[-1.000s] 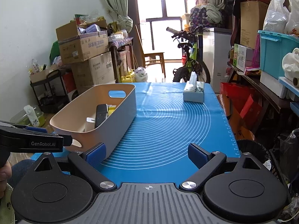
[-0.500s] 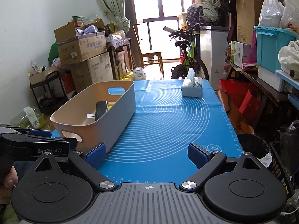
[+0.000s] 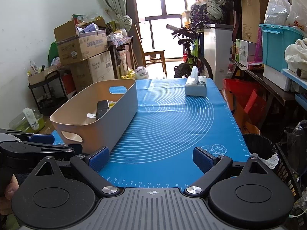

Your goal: Organize rigid objects

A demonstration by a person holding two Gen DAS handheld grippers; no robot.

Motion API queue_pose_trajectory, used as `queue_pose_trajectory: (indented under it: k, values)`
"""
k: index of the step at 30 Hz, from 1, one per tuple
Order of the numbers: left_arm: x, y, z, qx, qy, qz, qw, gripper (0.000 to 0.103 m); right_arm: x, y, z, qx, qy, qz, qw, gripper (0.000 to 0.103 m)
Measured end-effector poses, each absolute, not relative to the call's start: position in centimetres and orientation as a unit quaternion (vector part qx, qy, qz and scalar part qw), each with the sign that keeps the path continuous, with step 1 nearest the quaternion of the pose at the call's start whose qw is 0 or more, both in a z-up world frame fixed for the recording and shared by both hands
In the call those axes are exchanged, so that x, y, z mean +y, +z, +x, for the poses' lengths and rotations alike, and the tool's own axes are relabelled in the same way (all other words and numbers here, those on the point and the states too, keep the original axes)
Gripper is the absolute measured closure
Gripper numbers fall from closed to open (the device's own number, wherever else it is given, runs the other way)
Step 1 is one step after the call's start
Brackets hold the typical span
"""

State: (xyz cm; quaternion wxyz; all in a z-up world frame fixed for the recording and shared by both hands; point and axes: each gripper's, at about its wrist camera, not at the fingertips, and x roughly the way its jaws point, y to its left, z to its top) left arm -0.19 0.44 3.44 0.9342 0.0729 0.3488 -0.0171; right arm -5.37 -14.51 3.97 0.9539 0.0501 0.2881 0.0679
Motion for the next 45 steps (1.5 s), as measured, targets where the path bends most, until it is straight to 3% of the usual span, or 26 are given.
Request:
queue_pose_trajectory:
  k: [45]
  values:
    - [0.6,3.4,0.0,0.352,-0.018,0.071,0.933,0.041,-15.5,3.5,-5.5,0.291,0.06,0.054,0.953,0.009]
